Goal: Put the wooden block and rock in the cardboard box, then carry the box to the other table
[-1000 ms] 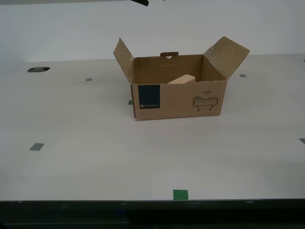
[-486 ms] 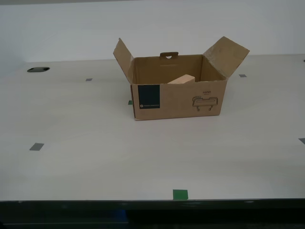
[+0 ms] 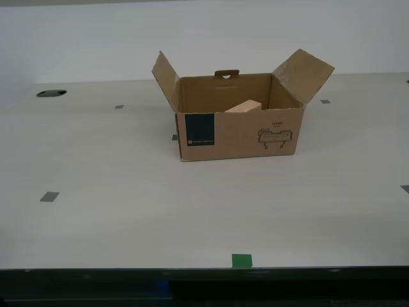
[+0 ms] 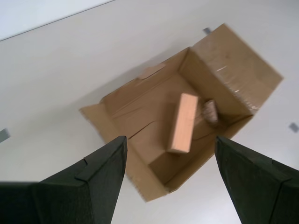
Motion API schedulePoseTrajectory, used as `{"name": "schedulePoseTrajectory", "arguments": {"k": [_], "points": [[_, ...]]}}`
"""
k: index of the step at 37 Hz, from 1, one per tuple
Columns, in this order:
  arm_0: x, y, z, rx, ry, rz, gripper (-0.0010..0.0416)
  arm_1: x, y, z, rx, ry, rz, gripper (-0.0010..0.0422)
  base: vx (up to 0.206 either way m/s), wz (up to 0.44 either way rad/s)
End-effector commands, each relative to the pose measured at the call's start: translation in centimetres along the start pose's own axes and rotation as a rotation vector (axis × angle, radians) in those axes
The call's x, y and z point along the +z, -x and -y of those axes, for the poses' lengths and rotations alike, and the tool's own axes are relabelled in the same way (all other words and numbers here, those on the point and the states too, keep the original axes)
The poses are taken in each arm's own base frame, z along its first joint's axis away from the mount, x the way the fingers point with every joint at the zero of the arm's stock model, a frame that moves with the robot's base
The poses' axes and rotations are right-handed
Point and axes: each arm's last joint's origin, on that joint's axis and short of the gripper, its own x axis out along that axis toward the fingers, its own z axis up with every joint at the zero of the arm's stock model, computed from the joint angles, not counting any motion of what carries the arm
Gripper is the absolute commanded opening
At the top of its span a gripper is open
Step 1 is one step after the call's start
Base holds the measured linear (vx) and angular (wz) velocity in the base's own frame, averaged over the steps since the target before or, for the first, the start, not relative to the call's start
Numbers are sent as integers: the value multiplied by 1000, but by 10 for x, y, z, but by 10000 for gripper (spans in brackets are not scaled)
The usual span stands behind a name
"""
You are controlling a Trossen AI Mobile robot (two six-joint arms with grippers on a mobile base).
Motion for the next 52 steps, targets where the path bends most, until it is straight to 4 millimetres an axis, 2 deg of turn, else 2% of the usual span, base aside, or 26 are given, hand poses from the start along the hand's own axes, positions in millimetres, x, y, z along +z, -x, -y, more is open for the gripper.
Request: {"name": "schedulePoseTrajectory", "arguments": {"k": [1, 14, 23, 33, 42, 52], "points": [[-3, 5, -1, 0, -1, -16, 387, -9, 1, -2, 55, 9, -15, 252, 0, 0], [-13, 12, -4, 2, -20, -80, 387, -54, 12, -8, 97, 56, -39, 252, 0, 0], [-17, 12, -4, 3, -31, -125, 387, -75, 21, -8, 102, 113, -26, 252, 0, 0], [-19, 12, -4, 3, -36, -132, 387, -84, 16, -9, 105, 135, -38, 252, 0, 0], [-36, -5, 0, 4, -61, -193, 387, -90, 11, -10, 106, 152, -53, 252, 0, 0], [-38, -13, 2, 3, -55, -164, 387, -90, 11, -10, 105, 146, -45, 252, 0, 0]]}}
